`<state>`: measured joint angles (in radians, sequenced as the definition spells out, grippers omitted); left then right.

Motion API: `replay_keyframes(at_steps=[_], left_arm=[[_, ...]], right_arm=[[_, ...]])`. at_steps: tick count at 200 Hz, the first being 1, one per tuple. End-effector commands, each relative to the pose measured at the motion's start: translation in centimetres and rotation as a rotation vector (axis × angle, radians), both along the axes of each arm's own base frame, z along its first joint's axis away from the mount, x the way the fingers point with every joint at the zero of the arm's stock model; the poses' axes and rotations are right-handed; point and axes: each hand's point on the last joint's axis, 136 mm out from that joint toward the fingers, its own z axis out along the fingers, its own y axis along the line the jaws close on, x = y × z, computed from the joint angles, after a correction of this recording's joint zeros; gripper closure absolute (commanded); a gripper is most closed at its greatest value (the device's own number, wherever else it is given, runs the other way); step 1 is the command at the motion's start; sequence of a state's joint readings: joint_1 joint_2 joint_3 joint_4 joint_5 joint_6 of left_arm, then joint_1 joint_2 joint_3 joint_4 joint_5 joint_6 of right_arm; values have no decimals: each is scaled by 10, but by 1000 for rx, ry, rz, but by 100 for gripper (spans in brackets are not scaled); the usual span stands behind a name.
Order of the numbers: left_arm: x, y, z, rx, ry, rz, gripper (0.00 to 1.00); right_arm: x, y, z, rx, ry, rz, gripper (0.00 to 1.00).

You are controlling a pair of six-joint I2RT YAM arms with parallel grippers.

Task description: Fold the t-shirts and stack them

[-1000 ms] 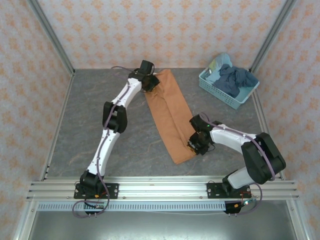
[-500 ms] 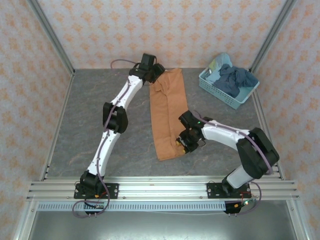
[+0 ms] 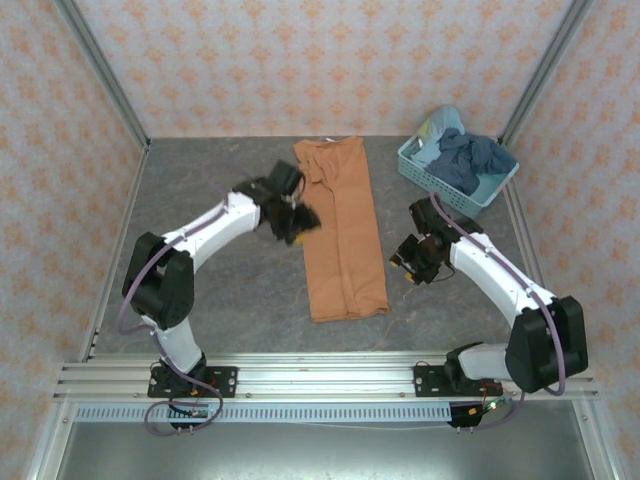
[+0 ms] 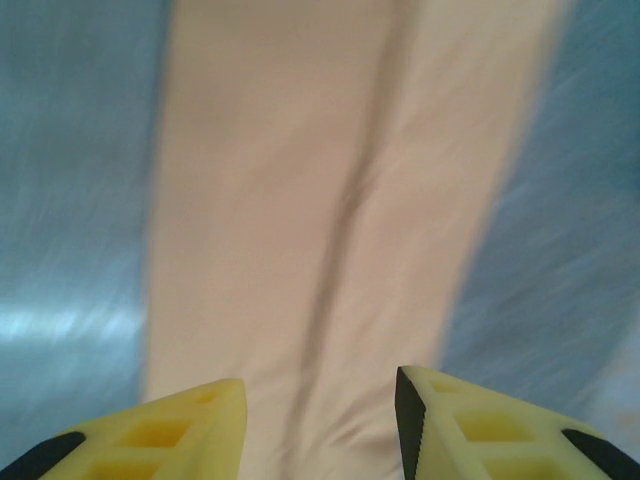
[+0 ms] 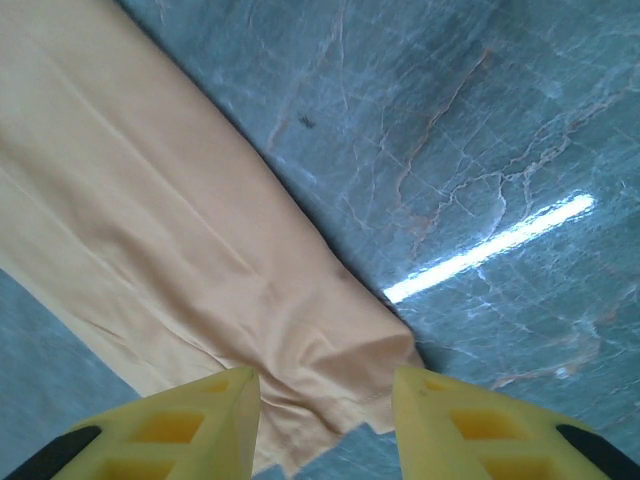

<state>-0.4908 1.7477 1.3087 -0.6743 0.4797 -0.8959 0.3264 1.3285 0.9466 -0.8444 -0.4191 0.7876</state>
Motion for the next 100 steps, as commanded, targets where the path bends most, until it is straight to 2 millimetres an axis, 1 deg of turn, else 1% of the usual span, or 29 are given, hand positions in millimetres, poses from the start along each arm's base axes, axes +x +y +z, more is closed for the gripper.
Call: replay_keyframes(at_steps=[1,8,16,24,35,49,83,100], left_arm=[[-72,-3,-24,-31,155,-54,54],[-89,-5,-32,-30,181,-62,54],[-103,-9,-40,-37,202,-63,53],[-115,-13,-45,-41,213,-66,53],[-126,-17,-51,-28,218,-67,52],[-134,-21,-58,-10,219,-69,52],[-141,-39,-64,4,206,-89,52],[-145,-43,-71,29,222,-106,57]], right_arm=[[-21,6,-19,20,82,170,59],[-26,9,-27,35,109,172,59],[-32,10,-36,51,135,171,58],[-37,13,-43,67,158,173,58],[-42,15,-51,83,180,175,57],[-47,16,-58,87,200,184,57],[-57,17,-74,99,247,178,56],[-59,21,-78,113,250,171,56]])
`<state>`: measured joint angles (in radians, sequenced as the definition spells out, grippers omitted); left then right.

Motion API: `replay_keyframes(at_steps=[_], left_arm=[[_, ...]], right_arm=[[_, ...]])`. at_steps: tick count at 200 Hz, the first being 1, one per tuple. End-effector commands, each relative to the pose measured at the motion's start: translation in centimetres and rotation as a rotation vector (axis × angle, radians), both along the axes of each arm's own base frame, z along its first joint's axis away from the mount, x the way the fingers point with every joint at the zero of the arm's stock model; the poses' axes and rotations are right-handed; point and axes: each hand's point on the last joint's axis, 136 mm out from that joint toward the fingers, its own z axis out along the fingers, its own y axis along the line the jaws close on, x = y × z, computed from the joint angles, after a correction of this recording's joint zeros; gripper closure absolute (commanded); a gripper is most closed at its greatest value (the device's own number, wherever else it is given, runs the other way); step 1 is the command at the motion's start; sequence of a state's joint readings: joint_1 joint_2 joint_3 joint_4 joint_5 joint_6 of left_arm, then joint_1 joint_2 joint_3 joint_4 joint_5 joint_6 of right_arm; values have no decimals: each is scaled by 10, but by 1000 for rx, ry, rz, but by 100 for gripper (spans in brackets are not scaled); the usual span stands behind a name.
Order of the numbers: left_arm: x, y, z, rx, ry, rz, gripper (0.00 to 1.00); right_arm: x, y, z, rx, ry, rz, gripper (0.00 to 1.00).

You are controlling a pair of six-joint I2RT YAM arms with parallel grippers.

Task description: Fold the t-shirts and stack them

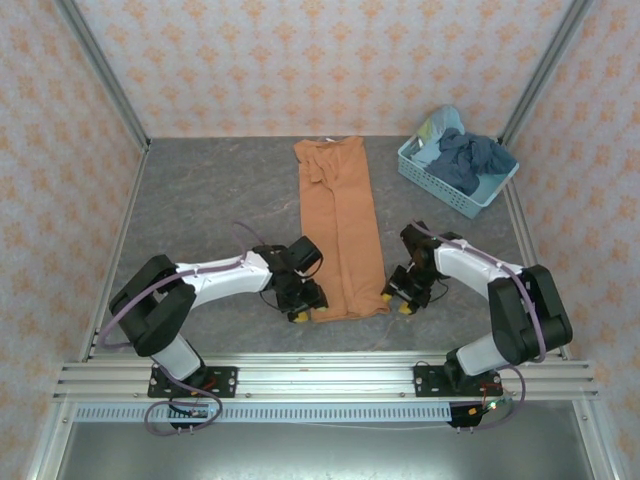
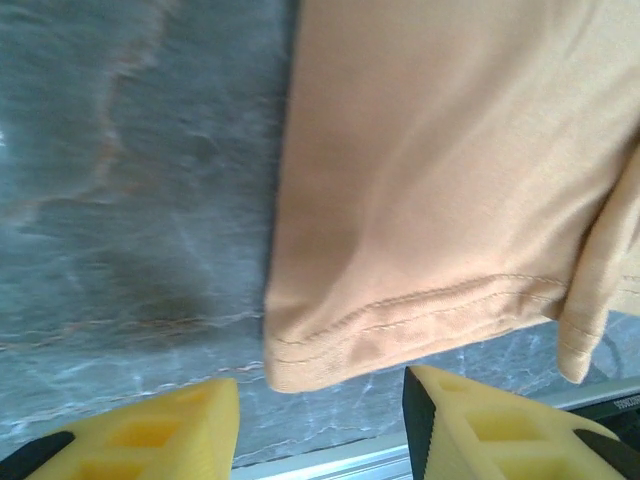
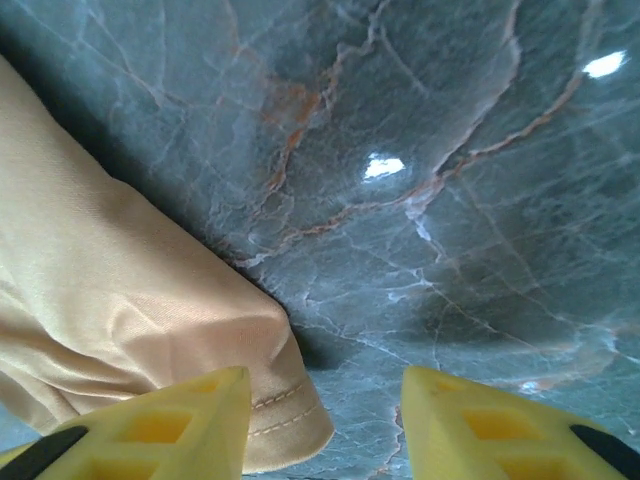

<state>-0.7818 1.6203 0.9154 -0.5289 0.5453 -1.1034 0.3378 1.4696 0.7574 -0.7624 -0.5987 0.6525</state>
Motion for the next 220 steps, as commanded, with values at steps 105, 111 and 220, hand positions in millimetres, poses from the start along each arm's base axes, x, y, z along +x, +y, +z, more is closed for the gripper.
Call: replay_keyframes(at_steps=[105,111,220], left_arm=[[1,-6,-29,78,17,4,95],[-1,-3,-29,87,15,2,97],[-20,20,-36,123,30,-1,100]], right_arm=[[-5,24,-9,19,-19,-100,63],[-5,23,-8,18,-24,-109,63],[-19,22,-15,24,-7,-197,64]])
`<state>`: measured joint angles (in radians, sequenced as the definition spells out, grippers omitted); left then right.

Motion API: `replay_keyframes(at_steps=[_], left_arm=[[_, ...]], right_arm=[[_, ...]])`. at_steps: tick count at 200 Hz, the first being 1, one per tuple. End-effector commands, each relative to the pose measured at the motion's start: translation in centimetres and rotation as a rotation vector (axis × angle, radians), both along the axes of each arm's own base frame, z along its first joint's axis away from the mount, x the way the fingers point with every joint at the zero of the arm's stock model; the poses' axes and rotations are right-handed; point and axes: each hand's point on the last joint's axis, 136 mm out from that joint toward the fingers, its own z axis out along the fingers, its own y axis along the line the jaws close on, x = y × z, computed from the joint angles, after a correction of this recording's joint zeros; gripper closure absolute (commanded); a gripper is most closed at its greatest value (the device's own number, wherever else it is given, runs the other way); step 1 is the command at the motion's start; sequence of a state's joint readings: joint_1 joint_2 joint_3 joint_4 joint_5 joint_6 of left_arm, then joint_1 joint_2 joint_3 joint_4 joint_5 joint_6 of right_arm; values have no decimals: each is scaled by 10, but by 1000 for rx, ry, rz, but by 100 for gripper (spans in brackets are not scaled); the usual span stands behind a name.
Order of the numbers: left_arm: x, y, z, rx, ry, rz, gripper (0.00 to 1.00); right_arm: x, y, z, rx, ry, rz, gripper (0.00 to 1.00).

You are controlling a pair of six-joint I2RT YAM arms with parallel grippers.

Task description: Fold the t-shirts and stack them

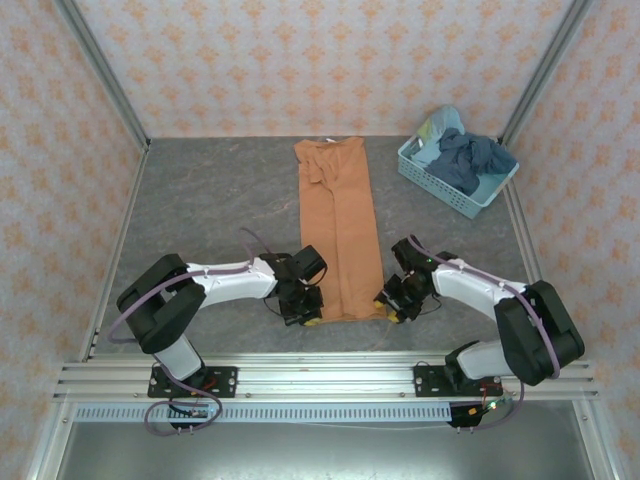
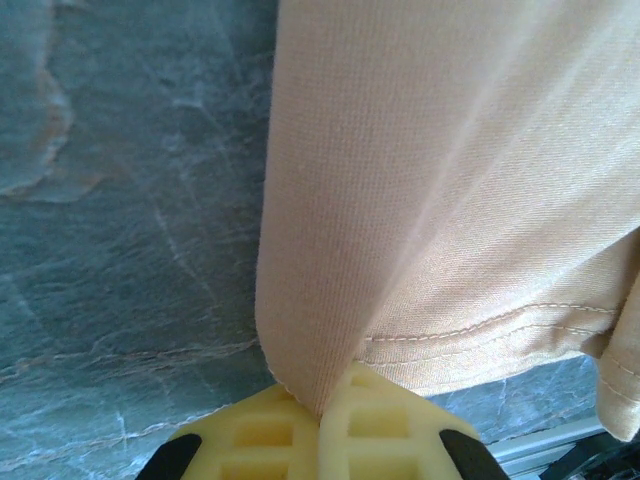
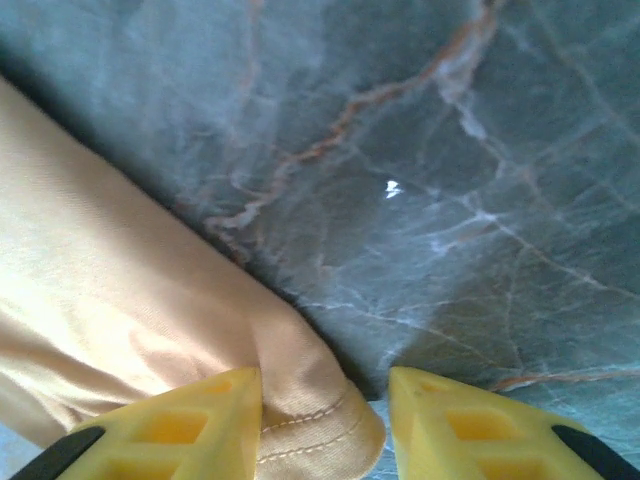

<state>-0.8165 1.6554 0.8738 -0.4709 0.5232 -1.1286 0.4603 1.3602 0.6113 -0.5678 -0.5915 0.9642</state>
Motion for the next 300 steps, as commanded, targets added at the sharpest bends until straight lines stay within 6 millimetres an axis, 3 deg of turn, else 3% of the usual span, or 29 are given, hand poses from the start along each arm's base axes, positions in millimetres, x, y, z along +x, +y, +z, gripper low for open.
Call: replay_keyframes(at_steps=[1,45,94,113,140,167,186,246,300], left_arm=[[-10,21,-16,93,22,5,100],[-13,24,-18,95,25,-3,100],[-19,27,-21,92,33,-33,100],[-26,34,-23,102,39,-47,100],[-36,47,-21,117,40,-66,100],[-46,49,-6,88,11,-97,100],[-46,48,6,60,-17,-98,100],[-9,30,53,4,-175,-26,100],[48,32,93,-12,-273,68,100]], right_arm=[[-4,0,-5,-5,18,-33,65],[-12,0,-6,-13,15,-56,66],[-16,5,-6,-68,-5,-43,89],[-23,-2,-4,-123,11,1,100],[-40,-16,5,-203,55,107,100],[-60,-11,17,-163,85,172,100],[-59,-8,30,-146,60,187,100],[-32,1,61,-139,-43,158,100],[20,8,90,-162,-153,104,100]])
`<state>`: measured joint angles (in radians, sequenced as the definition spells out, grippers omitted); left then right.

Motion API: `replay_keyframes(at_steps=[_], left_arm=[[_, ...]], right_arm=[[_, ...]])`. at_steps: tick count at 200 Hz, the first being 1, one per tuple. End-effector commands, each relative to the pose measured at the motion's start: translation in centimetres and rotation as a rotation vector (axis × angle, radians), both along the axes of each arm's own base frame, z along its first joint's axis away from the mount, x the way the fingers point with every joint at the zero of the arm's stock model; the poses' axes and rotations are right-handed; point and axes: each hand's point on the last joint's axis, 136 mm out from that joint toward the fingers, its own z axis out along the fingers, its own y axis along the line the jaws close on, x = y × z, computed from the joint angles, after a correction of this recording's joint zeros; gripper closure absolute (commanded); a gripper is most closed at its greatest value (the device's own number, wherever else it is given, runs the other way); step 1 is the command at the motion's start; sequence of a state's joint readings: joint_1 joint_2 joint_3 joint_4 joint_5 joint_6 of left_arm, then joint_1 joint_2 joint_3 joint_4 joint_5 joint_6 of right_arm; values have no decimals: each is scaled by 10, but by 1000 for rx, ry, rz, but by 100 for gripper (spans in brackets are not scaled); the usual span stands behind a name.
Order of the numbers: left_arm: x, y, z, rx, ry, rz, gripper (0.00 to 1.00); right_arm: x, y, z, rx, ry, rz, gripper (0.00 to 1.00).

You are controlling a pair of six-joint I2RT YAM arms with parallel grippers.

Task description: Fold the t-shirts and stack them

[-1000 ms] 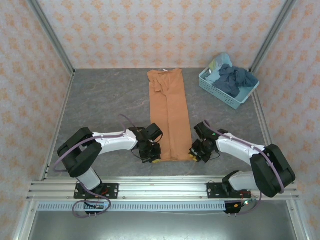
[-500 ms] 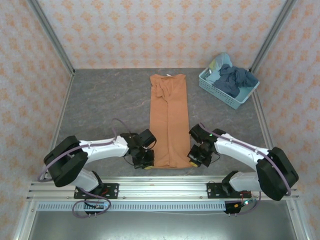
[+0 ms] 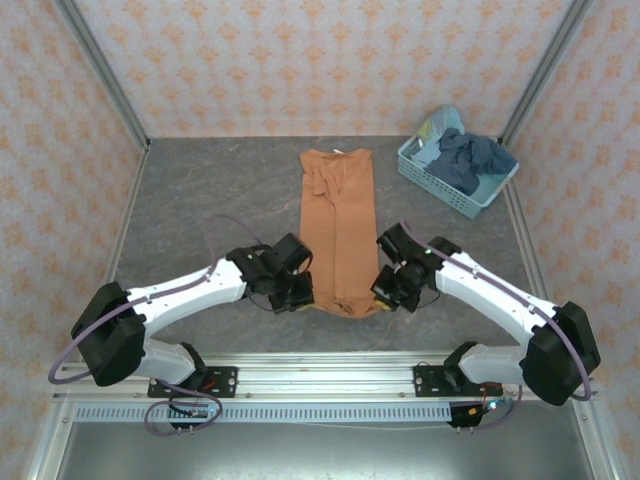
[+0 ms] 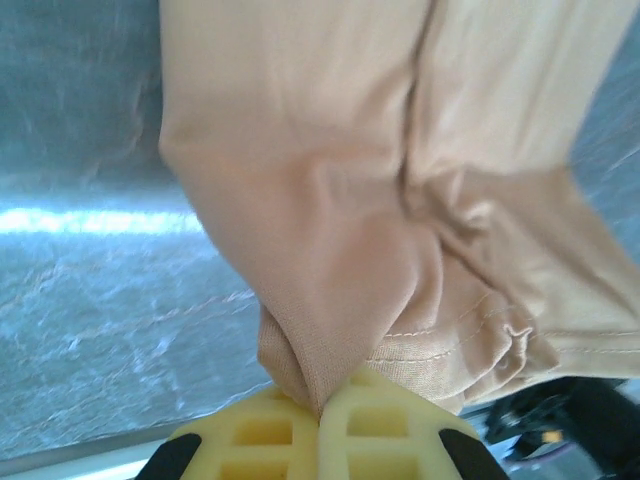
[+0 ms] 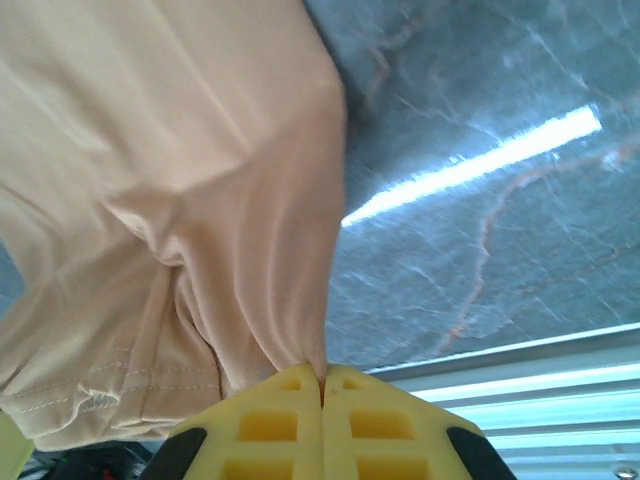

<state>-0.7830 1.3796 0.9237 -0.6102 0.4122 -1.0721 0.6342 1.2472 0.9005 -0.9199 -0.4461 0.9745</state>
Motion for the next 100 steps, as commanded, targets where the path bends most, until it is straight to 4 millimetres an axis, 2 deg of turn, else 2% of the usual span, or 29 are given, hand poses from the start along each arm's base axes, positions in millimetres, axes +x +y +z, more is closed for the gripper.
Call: replay_keyframes(at_steps=[1,69,100], left_arm=[[27,15,12,41,-43,60,100],[123,20,33,24,-104,136,100],[169,21,35,7,-122,168,100]], right_arm=[[26,-8,9,-59,-49,-35,100],[132,-7,37,-81,-171,-74,100],[174,-2,35,-89,-186,-81,100]])
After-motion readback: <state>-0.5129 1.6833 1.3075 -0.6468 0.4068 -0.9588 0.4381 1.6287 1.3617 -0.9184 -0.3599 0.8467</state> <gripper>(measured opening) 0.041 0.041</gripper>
